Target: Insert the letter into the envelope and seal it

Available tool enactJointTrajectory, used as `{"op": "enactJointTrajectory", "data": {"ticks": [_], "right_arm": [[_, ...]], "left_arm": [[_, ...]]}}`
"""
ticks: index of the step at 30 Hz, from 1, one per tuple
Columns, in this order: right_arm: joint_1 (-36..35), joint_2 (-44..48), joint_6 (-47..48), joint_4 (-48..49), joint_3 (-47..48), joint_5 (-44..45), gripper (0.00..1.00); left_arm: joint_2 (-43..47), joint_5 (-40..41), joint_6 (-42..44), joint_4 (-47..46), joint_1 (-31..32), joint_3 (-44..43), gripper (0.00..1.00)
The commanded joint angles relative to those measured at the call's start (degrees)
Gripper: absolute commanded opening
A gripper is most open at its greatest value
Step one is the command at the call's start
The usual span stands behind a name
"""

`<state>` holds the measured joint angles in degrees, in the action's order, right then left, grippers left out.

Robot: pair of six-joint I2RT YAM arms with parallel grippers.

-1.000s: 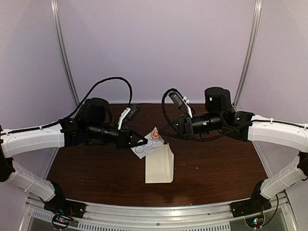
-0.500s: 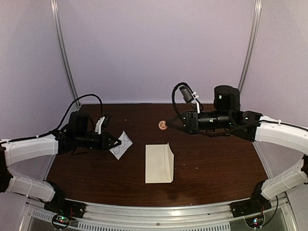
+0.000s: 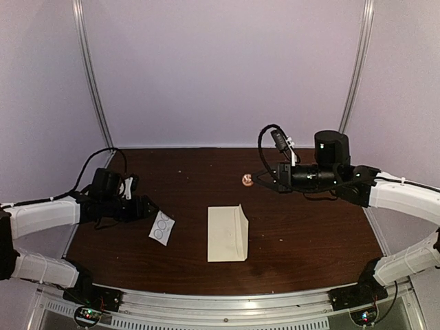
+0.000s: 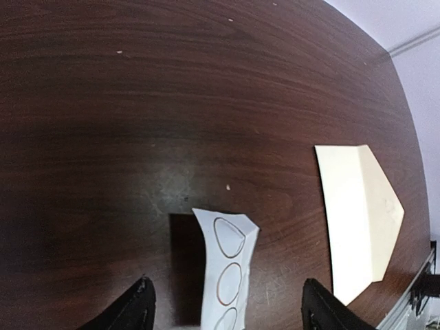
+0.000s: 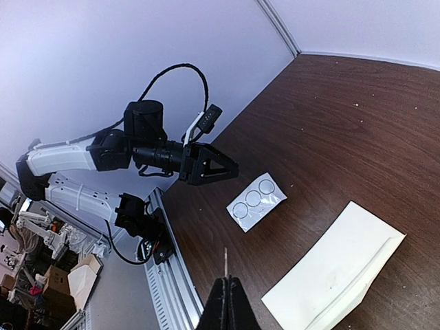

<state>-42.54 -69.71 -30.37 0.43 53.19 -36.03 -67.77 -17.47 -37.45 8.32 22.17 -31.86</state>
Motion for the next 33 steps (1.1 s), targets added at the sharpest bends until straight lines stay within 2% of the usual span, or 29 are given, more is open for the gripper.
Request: {"op": "enactJointTrajectory", "data": {"ticks": [1,6,11,14,18,22,25,29,31,33], "right_arm": [[0.77,2.65,-0.43,0.19,-0.81,1.52,0.0],[1.59,3.21,-0.43,0.0,-1.48,2.33,0.0],[2.99,4.52,-1.01,-1.33,-2.53,5.4,0.0],[4.91,5.63,-2.5,-1.53,-4.84,7.33,0.0],[8.66,6.94,-5.06,-0.58,-9.2,7.99,0.0],[10.53,7.31,-5.44,-0.99,-11.08,10.41,0.0],[11.05,7.77,-5.53,-1.13,-12.06,11.11,0.0],[11.56,8.91,-4.86,-1.41,-12.98,11.48,0.0],[11.65,9.38,-4.56,-1.68,-13.26,11.89,0.0],[11.7,9.62,-4.33,-1.69,-13.67,12.19,0.0]], "left_arm": [[4.79,13.18,1.68,5.66,-0.38,-0.62,0.77],[10.46,18.39,2.71,8.38,-0.38,-1.57,0.81],[12.4,9.89,4.36,4.82,0.3,-2.82,0.76],[10.57,10.51,2.48,3.19,4.57,-5.6,0.72],[3.36,16.33,-0.85,1.24,16.83,-12.38,0.7],[-9.44,22.41,-3.84,-0.43,26.51,-20.83,0.73],[-17.78,24.85,-5.2,-1.87,30.89,-26.14,0.76],[-26.74,24.29,-6.58,-2.14,34.23,-32.69,0.84],[-30.09,24.17,-7.15,-2.12,35.63,-35.54,0.94],[-33.19,23.81,-7.69,-2.11,36.96,-37.6,0.97]]}}
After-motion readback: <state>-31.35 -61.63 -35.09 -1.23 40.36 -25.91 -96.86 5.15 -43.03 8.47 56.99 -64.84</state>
